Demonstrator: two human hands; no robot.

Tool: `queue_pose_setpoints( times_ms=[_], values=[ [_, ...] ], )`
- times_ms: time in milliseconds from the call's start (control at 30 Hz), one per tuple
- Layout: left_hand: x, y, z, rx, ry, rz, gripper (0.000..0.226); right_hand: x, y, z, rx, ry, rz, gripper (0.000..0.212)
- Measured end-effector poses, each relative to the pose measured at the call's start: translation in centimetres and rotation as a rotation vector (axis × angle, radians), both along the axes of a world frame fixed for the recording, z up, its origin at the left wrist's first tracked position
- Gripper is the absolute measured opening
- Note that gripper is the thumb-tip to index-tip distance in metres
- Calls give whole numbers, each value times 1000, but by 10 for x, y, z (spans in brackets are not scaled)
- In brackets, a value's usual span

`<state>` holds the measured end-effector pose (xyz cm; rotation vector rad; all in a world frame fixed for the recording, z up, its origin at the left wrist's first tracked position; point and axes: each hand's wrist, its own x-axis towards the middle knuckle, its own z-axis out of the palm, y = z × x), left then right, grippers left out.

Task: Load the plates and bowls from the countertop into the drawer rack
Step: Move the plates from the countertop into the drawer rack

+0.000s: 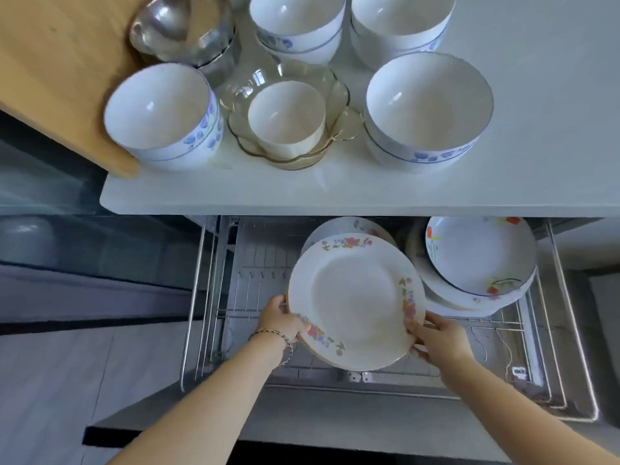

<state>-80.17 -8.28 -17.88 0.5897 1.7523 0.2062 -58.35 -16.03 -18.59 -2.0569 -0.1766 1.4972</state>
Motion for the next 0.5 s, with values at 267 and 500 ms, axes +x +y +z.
queue_pose_setpoints(
  times_ms=[267, 500],
  values=[
    [8, 54, -79, 12, 121, -216, 53, -11, 30, -72, -66, -32, -195, 13],
    [11, 72, -104, 56, 231, -399, 46, -21, 36, -102, -88, -219, -144, 18]
  ],
)
